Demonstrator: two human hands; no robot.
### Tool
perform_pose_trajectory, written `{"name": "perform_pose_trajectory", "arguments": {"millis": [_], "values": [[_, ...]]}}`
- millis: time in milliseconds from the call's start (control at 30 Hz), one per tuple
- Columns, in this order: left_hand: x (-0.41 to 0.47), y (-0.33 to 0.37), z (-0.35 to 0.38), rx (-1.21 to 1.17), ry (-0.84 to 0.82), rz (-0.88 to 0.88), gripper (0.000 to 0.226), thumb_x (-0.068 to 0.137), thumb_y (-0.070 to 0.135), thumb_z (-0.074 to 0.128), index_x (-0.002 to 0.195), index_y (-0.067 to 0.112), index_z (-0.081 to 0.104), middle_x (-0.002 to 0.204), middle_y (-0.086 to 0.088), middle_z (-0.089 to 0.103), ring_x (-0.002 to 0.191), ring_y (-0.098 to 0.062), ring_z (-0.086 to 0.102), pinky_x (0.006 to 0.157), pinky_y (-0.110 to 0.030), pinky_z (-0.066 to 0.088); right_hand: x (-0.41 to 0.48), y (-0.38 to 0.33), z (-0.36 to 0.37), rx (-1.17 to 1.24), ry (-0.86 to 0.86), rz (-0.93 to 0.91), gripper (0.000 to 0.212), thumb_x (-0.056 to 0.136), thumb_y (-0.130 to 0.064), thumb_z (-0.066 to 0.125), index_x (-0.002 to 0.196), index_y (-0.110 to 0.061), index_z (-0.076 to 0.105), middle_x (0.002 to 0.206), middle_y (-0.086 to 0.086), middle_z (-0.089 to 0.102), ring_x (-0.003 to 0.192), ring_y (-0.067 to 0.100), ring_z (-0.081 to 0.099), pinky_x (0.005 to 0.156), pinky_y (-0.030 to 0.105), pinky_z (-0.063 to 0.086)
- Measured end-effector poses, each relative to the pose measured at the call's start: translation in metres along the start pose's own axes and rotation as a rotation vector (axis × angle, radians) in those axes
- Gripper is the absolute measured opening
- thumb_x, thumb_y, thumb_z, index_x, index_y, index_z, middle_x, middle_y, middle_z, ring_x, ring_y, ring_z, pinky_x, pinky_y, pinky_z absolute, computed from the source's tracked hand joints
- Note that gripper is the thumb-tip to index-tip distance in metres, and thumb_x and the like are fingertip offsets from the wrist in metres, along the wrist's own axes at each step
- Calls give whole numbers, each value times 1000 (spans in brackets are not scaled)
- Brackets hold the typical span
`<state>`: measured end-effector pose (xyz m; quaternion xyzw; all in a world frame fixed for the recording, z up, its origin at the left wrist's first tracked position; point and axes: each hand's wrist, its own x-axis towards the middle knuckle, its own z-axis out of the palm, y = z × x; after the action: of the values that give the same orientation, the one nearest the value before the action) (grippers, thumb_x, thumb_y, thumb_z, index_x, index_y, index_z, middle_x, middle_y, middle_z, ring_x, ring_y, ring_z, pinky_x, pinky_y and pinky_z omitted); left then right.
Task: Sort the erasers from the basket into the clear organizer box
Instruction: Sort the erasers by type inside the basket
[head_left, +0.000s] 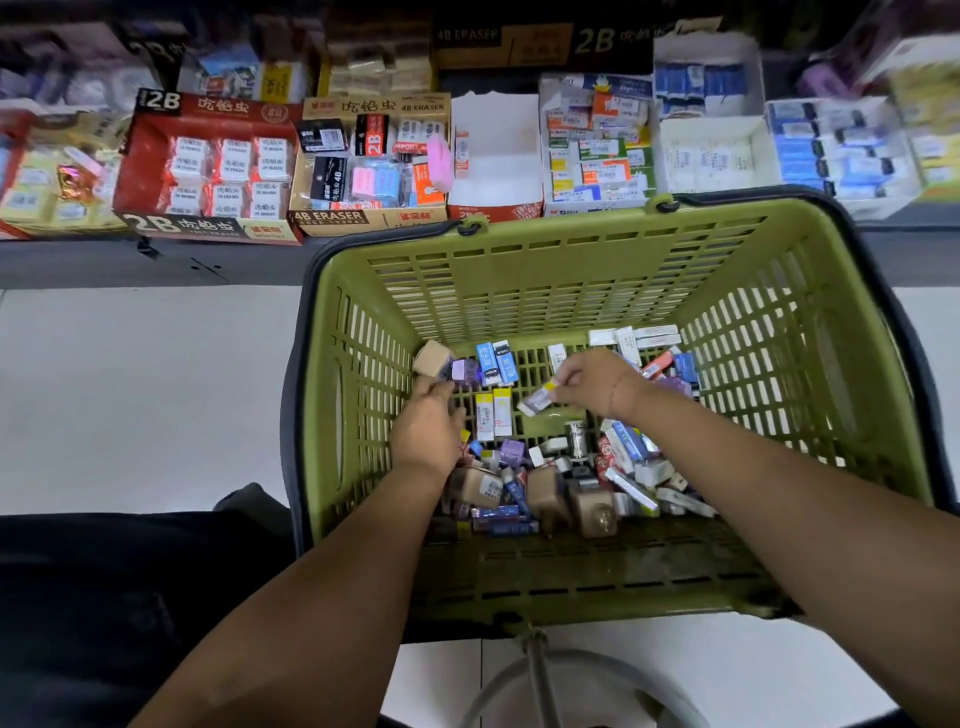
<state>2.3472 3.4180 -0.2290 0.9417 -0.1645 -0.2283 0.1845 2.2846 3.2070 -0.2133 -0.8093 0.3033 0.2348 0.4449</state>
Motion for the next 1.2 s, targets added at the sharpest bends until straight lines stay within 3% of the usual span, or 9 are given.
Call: {"name": "perform_pose_trajectory", "arguments": {"millis": [100, 300, 433, 600, 700, 800, 933, 1100, 1200], "values": [[2, 6, 2, -32, 46, 10, 35, 95, 19, 57, 129, 11, 59, 139, 0, 49, 108, -24, 60, 91, -30, 45, 3, -14, 20, 73, -90, -8, 14, 84, -10, 70, 95, -1, 66, 83, 10, 67, 65, 19, 63, 85, 41, 55], [7, 15, 9, -27, -162, 77, 21, 93, 23, 60, 103, 8, 71, 98, -15, 71, 93, -31, 64, 75, -36, 50, 16, -33, 58, -36, -63, 12, 14, 84, -14, 69, 88, -1, 68, 86, 19, 72, 72, 22, 65, 80, 36, 56], [7, 9, 13, -68, -172, -26, 24, 89, 11, 63, 112, 5, 66, 108, -18, 69, 96, -33, 65, 81, -39, 52, 18, -33, 66, -29, -1, 35, 4, 85, -8, 64, 81, -8, 63, 96, 18, 69, 92, 33, 66, 87, 41, 53], [7, 2, 8, 179, -207, 3, 26, 89, 23, 62, 115, 15, 64, 111, -9, 69, 105, -30, 61, 83, -35, 51, 16, -19, 69, 164, 59, 94, 7, 87, -6, 64, 87, -9, 58, 100, 17, 66, 87, 32, 69, 74, 30, 55], [6, 1, 2, 325, -265, 36, 28, 91, 26, 59, 118, 18, 61, 114, -8, 66, 108, -29, 59, 82, -34, 47, 16, -16, 67, 148, 43, 94, 14, 86, -10, 66, 98, -5, 60, 109, 17, 65, 97, 32, 65, 90, 41, 52], [9, 2, -1, 425, -370, 84, 27, 96, 22, 53, 121, 15, 58, 126, -9, 55, 111, -30, 57, 85, -36, 47, 15, -16, 64, 155, 8, 91, 19, 85, -11, 68, 102, -5, 60, 112, 16, 63, 105, 32, 62, 94, 44, 49], [10, 1, -5, 455, -459, 76, 26, 98, 16, 49, 120, 6, 58, 130, -12, 42, 109, -31, 54, 89, -36, 45, 11, -16, 61, 116, -59, 88, 27, 85, -13, 69, 109, -2, 61, 116, 17, 62, 108, 32, 60, 97, 43, 47], [10, 1, -11, 480, -487, 61, 28, 96, 13, 51, 122, 5, 58, 127, -15, 55, 113, -32, 56, 95, -38, 46, 8, -15, 56, -20, -124, 106, 37, 88, -15, 65, 114, 10, 61, 122, 24, 60, 112, 37, 58, 96, 44, 47], [11, 3, -14, 472, -490, 36, 26, 96, 6, 49, 119, 6, 61, 122, -16, 58, 110, -30, 58, 91, -36, 46, 7, -15, 48, -161, -221, 137, 32, 88, -18, 61, 114, 1, 65, 117, 18, 65, 105, 30, 63, 92, 37, 51]]}}
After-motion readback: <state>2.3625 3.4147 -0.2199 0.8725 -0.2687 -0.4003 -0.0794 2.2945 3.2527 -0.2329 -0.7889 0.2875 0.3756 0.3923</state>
